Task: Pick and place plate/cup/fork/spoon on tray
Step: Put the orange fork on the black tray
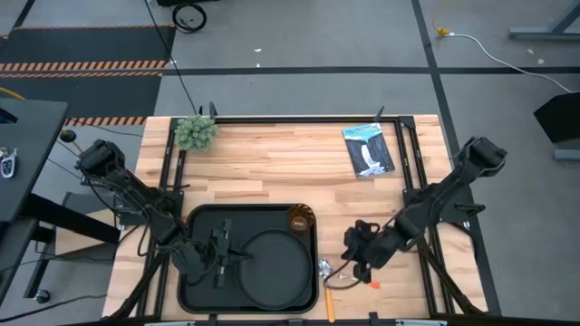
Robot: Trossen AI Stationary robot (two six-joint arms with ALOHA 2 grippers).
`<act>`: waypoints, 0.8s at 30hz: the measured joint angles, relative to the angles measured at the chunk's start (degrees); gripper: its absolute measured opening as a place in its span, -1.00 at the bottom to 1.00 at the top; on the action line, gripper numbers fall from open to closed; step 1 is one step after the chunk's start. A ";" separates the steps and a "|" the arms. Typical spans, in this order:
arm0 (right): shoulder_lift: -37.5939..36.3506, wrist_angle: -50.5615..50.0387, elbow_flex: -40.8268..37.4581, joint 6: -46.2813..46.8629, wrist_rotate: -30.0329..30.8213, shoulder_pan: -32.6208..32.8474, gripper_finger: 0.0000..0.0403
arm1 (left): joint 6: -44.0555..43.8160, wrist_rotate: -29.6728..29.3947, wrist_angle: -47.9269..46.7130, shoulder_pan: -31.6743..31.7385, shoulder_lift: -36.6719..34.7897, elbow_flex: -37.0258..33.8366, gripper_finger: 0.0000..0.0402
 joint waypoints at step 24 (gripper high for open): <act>21.09 -18.03 17.92 6.71 -22.06 1.15 -0.94 | -1.36 -0.04 -1.28 0.13 0.00 0.02 -0.95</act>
